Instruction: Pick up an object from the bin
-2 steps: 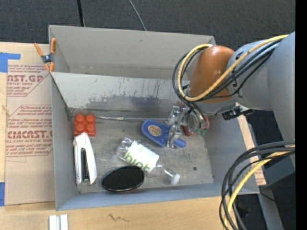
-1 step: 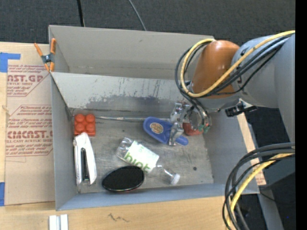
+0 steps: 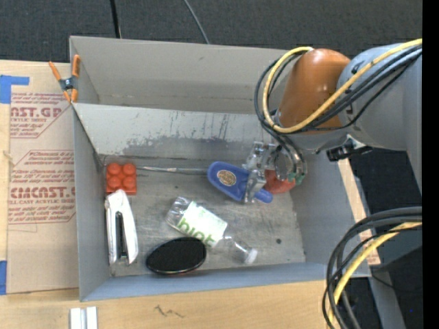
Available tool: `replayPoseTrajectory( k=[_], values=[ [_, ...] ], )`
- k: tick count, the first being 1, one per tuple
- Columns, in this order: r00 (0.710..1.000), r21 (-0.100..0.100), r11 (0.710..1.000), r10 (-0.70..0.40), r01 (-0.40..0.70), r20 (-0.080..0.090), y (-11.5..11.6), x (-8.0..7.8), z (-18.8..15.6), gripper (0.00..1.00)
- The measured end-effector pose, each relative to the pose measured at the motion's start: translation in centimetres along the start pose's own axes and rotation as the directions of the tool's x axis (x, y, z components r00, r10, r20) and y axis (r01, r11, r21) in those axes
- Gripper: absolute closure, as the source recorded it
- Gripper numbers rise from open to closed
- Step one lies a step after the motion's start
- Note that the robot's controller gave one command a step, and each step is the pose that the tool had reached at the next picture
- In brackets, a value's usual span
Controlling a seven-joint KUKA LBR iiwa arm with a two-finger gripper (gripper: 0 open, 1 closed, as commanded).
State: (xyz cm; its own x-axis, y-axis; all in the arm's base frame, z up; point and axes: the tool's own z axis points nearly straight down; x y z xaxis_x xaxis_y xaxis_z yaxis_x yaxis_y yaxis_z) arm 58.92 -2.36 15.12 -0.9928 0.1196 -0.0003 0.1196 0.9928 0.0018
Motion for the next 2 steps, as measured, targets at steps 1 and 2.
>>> replayPoseTrajectory(
  k=[1, 2],
  values=[
    [1.000, 0.000, 1.000, 0.000, 0.000, 0.003, 0.0, -0.1, -1.4, 1.00],
    [1.000, 0.000, 1.000, 0.000, 0.000, 0.003, 0.0, -0.1, -2.7, 1.00]
  ],
)
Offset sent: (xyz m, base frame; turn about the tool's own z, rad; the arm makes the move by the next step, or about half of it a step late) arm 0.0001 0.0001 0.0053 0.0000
